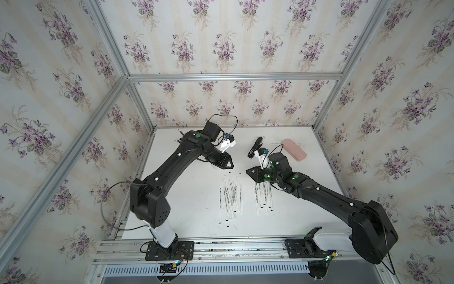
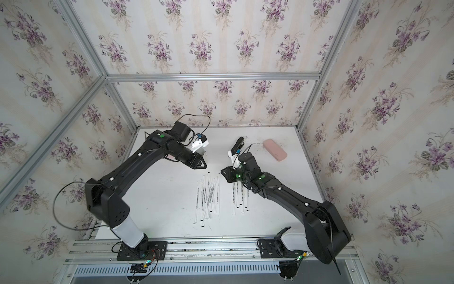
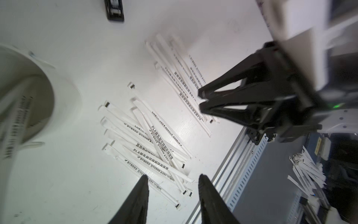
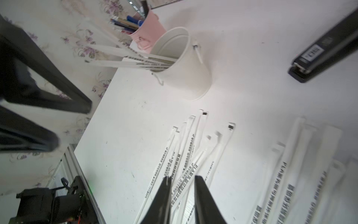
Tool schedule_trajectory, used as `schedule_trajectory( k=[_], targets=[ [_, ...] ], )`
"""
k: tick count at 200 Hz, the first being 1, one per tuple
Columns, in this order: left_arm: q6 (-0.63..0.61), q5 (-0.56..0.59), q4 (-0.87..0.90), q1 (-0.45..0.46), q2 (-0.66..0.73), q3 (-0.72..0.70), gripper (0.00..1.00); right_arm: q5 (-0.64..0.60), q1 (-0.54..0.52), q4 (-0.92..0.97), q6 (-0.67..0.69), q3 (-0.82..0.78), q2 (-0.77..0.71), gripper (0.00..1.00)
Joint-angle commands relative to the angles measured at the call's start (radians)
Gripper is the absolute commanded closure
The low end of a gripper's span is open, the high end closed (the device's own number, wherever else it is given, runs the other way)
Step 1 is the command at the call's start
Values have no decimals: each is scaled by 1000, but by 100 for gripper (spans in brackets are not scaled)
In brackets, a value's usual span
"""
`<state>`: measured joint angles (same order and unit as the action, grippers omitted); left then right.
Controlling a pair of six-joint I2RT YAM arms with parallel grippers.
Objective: Take the straws out of the storage container
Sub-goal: Place the straw at the center of the board, then pick up the straw from the container.
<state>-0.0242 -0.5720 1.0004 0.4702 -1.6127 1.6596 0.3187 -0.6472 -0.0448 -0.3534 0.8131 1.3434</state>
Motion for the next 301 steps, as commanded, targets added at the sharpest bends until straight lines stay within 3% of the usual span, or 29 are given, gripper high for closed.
schedule_trajectory(
  k=[1, 34, 68, 147, 199, 253, 301],
  targets=[
    [-25, 73, -141, -10, 158, -56, 57, 19, -53, -162, 184, 30, 33, 73],
    [-15, 250, -339, -51, 438, -260, 55, 43, -103, -314, 392, 86, 131, 71],
    [-17, 371, -383, -87, 565, -353, 52, 88, -116, -345, 586, 197, 279, 70],
    [4, 355, -365, -105, 565, -342, 51, 8, -120, -280, 712, 459, 569, 71],
    [12, 337, -369, -119, 564, -344, 50, -22, -121, -296, 733, 483, 606, 74],
    [21, 312, -370, -128, 551, -344, 50, -28, -121, -305, 760, 487, 611, 89],
    [31, 289, -373, -142, 545, -345, 49, -32, -121, -305, 786, 503, 608, 92]
  ],
)
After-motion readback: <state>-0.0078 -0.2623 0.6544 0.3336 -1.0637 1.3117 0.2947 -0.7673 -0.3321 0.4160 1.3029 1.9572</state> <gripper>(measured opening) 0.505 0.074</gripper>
